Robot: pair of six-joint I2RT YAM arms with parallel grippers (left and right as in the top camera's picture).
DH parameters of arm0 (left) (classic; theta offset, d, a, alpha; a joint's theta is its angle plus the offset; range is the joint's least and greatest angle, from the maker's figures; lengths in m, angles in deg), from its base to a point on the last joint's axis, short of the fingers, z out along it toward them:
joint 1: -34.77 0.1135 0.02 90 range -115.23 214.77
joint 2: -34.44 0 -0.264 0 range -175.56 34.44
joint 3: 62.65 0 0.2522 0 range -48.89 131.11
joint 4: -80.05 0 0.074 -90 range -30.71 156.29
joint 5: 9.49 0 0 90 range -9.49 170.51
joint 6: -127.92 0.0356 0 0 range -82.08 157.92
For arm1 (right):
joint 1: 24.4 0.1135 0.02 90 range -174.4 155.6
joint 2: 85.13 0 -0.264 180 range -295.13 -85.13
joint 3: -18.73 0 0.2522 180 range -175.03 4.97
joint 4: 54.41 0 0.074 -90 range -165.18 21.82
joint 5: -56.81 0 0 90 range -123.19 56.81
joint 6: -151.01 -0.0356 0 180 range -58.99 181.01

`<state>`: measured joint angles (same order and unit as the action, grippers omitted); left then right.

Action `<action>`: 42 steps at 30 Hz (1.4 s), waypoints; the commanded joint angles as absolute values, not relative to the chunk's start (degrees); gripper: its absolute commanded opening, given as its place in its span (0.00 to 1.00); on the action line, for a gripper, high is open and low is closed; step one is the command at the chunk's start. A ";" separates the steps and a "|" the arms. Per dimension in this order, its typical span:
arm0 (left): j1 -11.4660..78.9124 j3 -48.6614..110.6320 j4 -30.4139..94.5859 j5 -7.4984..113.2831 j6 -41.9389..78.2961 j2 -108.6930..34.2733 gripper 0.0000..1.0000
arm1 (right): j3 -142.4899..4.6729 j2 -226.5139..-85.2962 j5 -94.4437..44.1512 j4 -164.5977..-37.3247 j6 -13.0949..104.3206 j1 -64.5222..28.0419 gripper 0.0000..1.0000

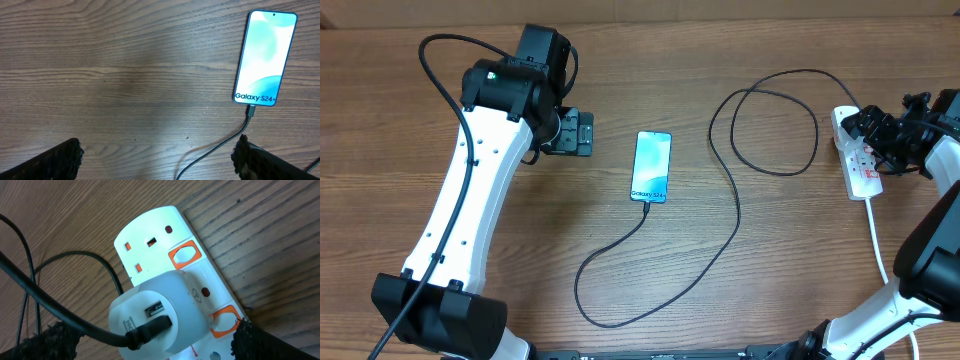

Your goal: Plug charger to phone and switch on socket

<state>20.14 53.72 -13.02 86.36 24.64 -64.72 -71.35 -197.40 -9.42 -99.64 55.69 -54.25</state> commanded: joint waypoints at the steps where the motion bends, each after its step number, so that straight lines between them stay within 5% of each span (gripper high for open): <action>1: 19.85 54.28 -12.97 86.88 25.51 -65.00 0.99 | -71.15 -197.47 -8.90 -98.61 56.61 -53.99 1.00; 42: 19.85 54.28 -12.97 86.88 25.51 -65.00 1.00 | -71.15 -200.24 -3.50 -99.77 57.24 -52.92 1.00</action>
<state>20.14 53.72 -12.99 86.36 24.62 -64.72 -71.43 -199.26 -5.99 -98.41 58.03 -54.25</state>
